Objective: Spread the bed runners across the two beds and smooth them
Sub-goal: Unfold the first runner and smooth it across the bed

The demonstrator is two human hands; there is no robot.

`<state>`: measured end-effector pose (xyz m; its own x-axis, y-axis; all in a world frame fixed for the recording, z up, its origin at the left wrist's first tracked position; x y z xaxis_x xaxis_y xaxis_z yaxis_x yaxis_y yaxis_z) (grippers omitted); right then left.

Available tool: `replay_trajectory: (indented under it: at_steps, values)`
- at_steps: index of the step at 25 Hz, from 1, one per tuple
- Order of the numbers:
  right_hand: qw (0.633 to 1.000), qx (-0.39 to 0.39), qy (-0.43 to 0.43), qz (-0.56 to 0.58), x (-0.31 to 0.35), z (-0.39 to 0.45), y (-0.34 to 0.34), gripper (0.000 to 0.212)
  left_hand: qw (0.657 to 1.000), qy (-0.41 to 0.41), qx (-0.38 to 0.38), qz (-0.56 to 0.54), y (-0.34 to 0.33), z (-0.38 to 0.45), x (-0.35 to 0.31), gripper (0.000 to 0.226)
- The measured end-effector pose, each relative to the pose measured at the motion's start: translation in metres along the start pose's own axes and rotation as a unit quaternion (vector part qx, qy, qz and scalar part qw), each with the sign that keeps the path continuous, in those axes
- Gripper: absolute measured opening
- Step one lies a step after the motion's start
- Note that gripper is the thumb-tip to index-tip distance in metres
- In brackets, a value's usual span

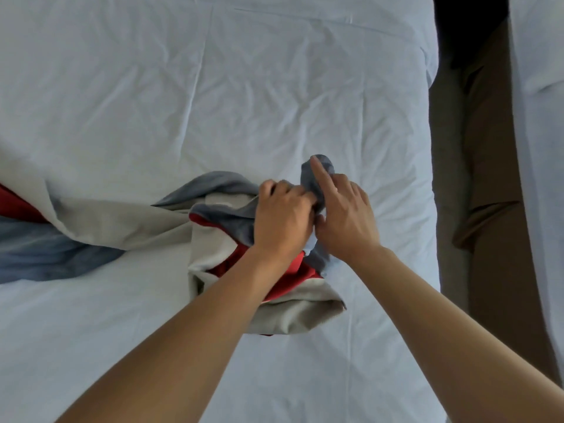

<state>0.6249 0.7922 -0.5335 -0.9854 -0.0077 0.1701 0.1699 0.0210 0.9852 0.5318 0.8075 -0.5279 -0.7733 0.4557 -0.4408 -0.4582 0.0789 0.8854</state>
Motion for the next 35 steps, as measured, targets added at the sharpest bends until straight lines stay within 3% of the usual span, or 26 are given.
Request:
replay_trajectory:
  at_steps: [3,5,7,9,11,14,16,19,21,22,24,26,28,32,35]
  values:
    - [0.996,-0.002,0.002,-0.087,-0.035,-0.02,-0.016,0.027,0.999,-0.031,0.007,-0.041,-0.011,-0.007,-0.013,0.015]
    - [0.987,0.063,-0.057,-0.14,-0.068,-0.034,-0.028,0.007,0.999,0.005,-0.024,-0.03,-0.002,-0.013,0.006,0.024]
    - [0.973,0.118,-0.116,-0.159,-0.097,-0.051,-0.037,0.014,0.995,0.092,-0.046,0.006,0.01,-0.022,0.05,0.038]
    - [0.979,0.105,-0.131,-0.116,-0.105,-0.056,-0.032,0.024,0.987,0.154,-0.026,0.026,0.013,-0.033,0.083,0.028]
    - [0.993,0.071,-0.084,-0.042,-0.086,-0.048,-0.023,0.042,0.987,0.156,-0.01,0.039,0.008,-0.034,0.084,0.012]
    - [0.999,0.034,0.028,0.029,-0.038,-0.023,-0.01,0.068,0.994,0.099,-0.03,0.019,0.001,-0.017,0.044,0.011]
    - [0.996,0.002,0.084,0.04,-0.017,-0.009,-0.007,0.062,0.998,0.053,-0.029,-0.013,-0.004,-0.005,0.017,0.014]
    - [0.993,-0.068,0.097,-0.004,-0.015,0.003,-0.004,0.023,0.997,0.023,-0.051,-0.05,0.002,-0.005,0.005,0.011]
    - [0.995,-0.056,0.054,-0.065,-0.037,0.008,-0.01,0.017,0.995,0.053,-0.066,-0.056,0.009,-0.017,0.026,0.021]
    - [0.996,-0.011,0.003,-0.091,-0.059,0.009,-0.016,0.021,0.992,0.085,-0.072,-0.052,0.012,-0.024,0.045,0.029]
    - [0.976,0.094,-0.136,-0.143,-0.107,0.001,-0.025,0.027,0.979,0.186,-0.071,-0.039,0.016,-0.04,0.091,0.043]
    - [0.961,0.128,-0.19,-0.157,-0.123,-0.009,-0.028,0.037,0.957,0.285,-0.03,-0.043,0.01,-0.052,0.127,0.044]
    - [0.979,0.096,-0.128,-0.124,-0.094,-0.005,-0.032,0.054,0.952,0.297,-0.005,-0.076,0.001,-0.052,0.13,0.039]
    - [0.996,0.004,0.014,-0.085,-0.023,0.013,-0.026,0.067,0.953,0.241,0.006,-0.186,-0.014,-0.038,0.094,0.023]
    - [0.982,0.023,0.163,-0.095,0.018,0.008,-0.037,0.068,0.95,0.228,0.032,-0.211,-0.026,-0.026,0.081,0.008]
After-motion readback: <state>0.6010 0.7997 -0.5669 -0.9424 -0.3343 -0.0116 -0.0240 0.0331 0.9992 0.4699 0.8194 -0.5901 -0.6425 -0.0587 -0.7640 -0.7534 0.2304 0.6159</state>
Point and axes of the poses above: each hand's wrist, its own z-axis towards the middle knuckle, its own y-axis out of the back of the hand, x = y × z, the point moved 8 cm from there along z, towards the middle knuckle, and after that the axes turned 12 degrees about -z, right-handed, at the moved point
